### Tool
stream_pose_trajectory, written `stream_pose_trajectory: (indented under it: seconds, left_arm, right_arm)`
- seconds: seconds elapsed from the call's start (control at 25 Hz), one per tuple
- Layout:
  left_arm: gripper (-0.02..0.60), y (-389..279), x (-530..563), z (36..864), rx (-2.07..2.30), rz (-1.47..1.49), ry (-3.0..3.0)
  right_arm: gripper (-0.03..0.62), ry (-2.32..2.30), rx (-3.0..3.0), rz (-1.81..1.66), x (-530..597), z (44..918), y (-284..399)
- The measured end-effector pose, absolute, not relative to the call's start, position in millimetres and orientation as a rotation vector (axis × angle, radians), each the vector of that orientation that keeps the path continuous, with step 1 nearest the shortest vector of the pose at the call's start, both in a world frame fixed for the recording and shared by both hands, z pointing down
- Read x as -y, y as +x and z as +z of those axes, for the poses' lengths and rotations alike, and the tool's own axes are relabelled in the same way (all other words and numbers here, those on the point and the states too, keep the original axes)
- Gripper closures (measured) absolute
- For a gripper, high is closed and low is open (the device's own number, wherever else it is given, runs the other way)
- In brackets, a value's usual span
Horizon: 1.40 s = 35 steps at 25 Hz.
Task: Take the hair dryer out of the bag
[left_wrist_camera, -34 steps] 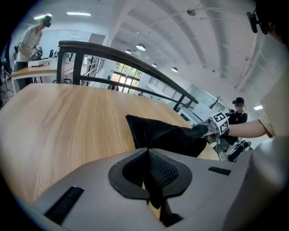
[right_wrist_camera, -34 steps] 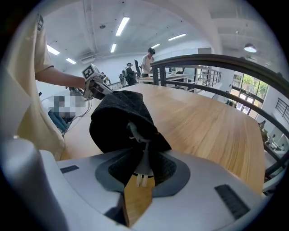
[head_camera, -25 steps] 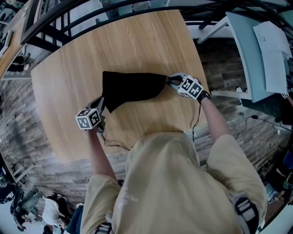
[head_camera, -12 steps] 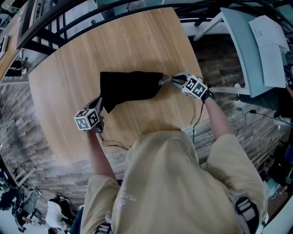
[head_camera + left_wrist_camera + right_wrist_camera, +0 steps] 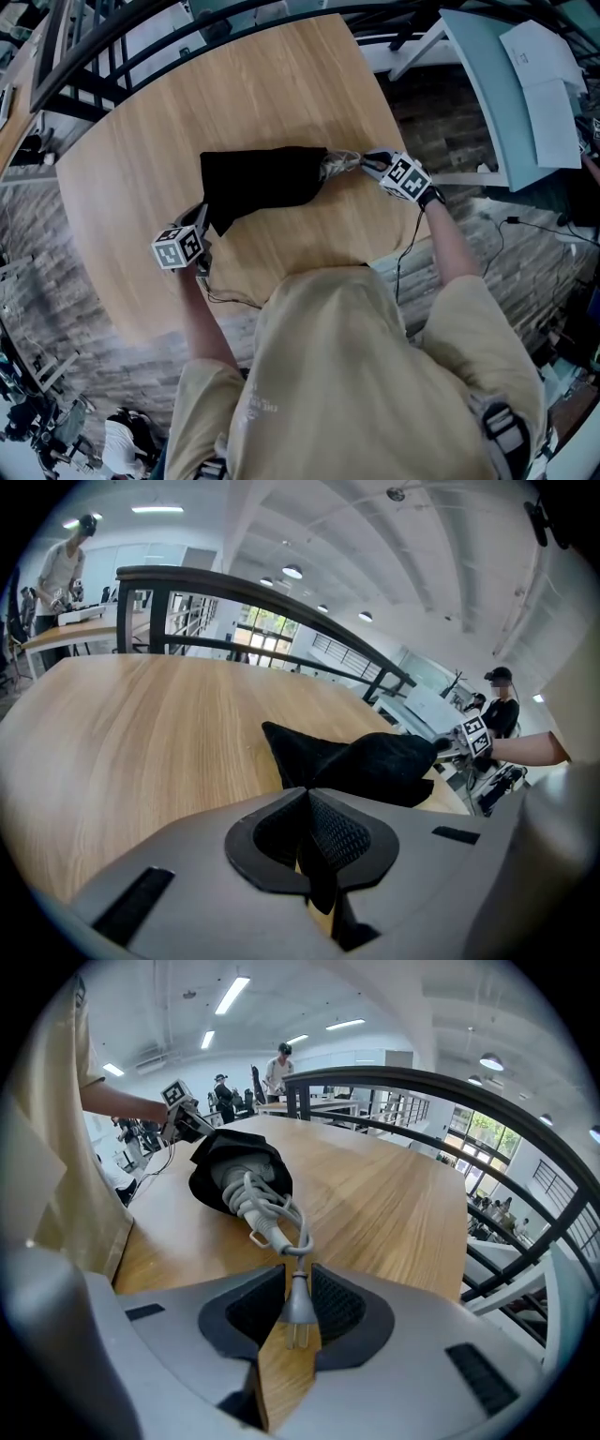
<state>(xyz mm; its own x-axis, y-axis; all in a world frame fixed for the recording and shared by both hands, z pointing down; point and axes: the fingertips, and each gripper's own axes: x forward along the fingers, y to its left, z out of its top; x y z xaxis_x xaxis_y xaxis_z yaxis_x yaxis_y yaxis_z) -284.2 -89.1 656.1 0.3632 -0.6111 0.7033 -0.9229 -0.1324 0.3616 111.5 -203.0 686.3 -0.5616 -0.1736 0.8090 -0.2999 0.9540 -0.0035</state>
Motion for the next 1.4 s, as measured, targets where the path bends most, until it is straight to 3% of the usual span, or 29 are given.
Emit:
stream_pose_trajectory:
  seconds: [1.4]
  left_arm:
    - [0.565, -262, 62, 663, 1.339, 0.585, 1.795]
  right_arm:
    - [0.513, 0.669, 1.999, 0.282, 185, 697, 270]
